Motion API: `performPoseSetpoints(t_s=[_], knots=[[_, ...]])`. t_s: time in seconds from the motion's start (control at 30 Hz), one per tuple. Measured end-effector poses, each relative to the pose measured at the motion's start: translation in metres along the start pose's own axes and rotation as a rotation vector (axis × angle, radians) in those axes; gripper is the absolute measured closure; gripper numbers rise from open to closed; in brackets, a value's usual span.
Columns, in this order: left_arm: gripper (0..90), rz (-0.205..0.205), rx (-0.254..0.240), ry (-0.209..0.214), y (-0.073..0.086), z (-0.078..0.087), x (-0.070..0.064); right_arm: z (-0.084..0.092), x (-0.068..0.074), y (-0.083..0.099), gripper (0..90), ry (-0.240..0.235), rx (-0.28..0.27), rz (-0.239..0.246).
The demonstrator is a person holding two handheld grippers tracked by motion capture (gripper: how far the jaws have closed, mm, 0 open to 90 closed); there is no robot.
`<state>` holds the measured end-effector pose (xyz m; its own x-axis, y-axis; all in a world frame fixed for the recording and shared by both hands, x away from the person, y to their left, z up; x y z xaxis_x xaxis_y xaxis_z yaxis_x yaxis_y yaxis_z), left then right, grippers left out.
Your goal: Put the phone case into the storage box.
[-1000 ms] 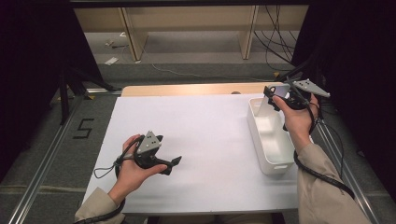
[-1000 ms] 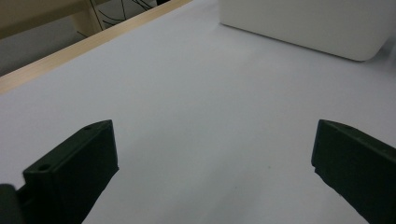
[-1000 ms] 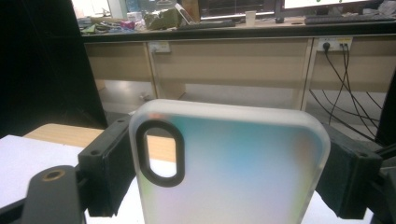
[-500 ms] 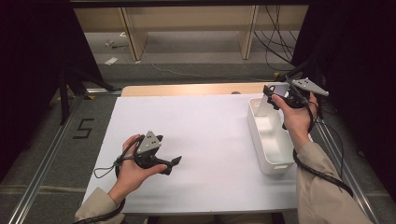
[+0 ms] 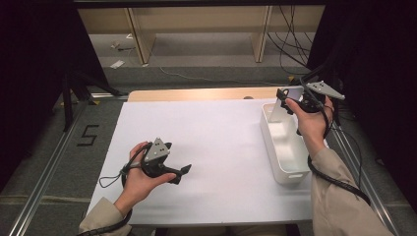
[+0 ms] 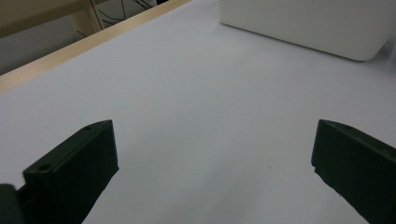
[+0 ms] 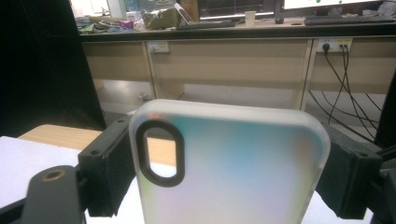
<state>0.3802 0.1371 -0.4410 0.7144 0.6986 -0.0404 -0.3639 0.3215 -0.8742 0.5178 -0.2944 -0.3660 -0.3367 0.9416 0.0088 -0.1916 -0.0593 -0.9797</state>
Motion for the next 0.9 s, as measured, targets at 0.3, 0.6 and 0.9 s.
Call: performPoseSetpoints(t_s=[0.3,0.6,0.9], knots=[[0.0,0.000,0.001,0.000,0.0001,0.0000,0.0001,-0.0025,-0.0009,0.0001,18.4,0.004,0.002,0.001],[0.0,0.001,-0.002,0.001,-0.0001,0.0001,-0.0001,-0.0047,-0.0007,0.0001,18.4,0.005,0.003,0.008],[0.0,0.000,0.000,0.000,0.0001,-0.0001,0.0002,-0.0074,-0.0008,0.0011,18.4,0.005,0.008,0.010]])
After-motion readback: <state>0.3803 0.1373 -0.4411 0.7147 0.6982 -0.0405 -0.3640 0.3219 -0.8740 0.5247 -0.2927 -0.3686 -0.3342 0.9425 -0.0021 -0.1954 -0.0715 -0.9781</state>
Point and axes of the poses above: each handheld gripper's, and its own axes: z roughly backward along the jaws, y roughly out of its underside, x roughly to its left, the point moved 2 cm from there along -z, roughly forward along the jaws, and after that the axes turned 4 degrees about z, right-handed, at the moved point
